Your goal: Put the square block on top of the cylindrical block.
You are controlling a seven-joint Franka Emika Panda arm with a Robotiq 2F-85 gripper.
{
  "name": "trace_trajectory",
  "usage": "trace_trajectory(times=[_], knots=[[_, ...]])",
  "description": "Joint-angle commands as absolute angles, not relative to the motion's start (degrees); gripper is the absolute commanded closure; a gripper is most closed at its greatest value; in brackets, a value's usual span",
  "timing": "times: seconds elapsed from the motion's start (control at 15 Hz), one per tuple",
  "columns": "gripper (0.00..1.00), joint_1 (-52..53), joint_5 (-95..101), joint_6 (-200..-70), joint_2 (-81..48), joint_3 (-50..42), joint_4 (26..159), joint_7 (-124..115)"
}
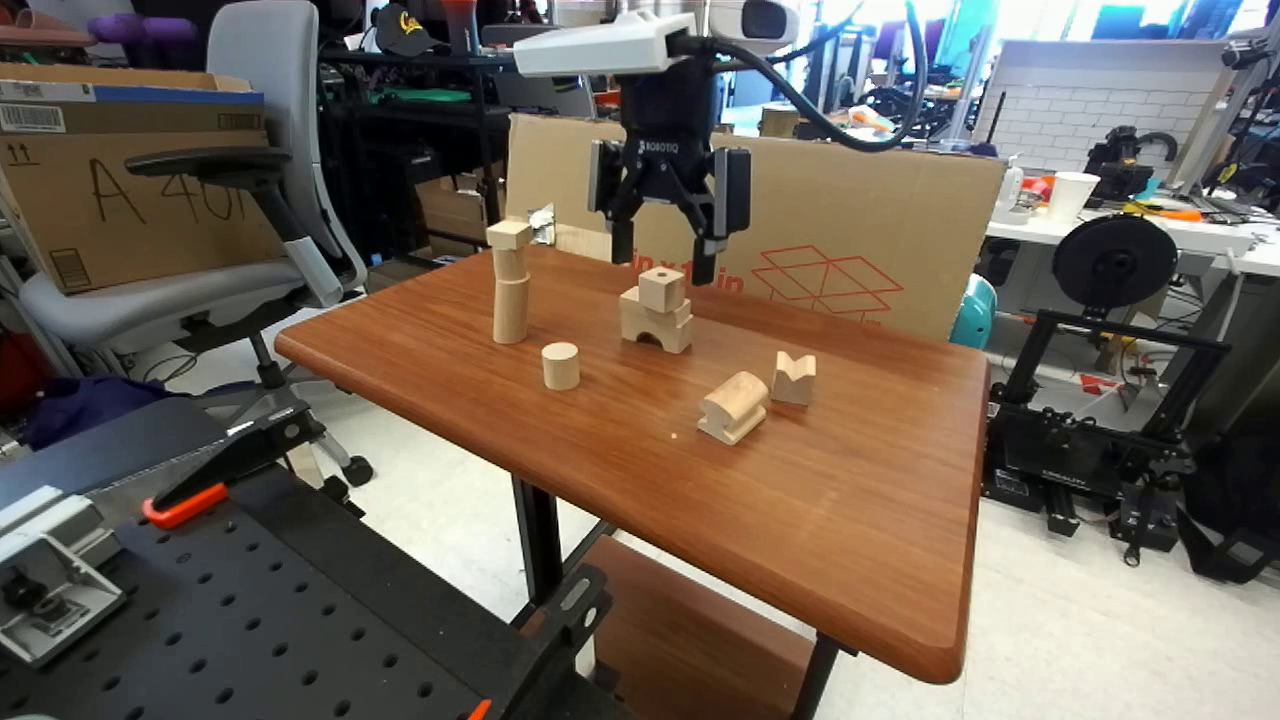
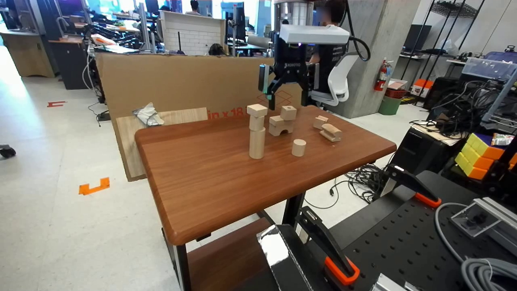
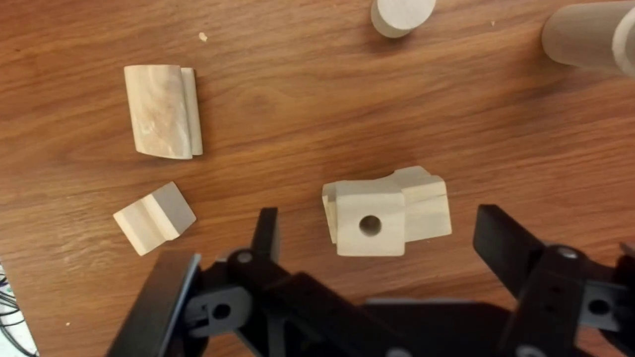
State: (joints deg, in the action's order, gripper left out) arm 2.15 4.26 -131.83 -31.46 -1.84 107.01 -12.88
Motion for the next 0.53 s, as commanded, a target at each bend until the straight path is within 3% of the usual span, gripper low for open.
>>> trace_trajectory(times=[0.0,0.13,0.47], knots=[[0.28,3.2,5.0,-128.9,-34.1,-3.1,103.1,-13.7],[0.31,2.9,4.6,-128.3,-34.7,-3.1,102.2,-13.3],[0.69,2.4,3.8,-125.7,-35.1,-2.7,100.5,-12.4]])
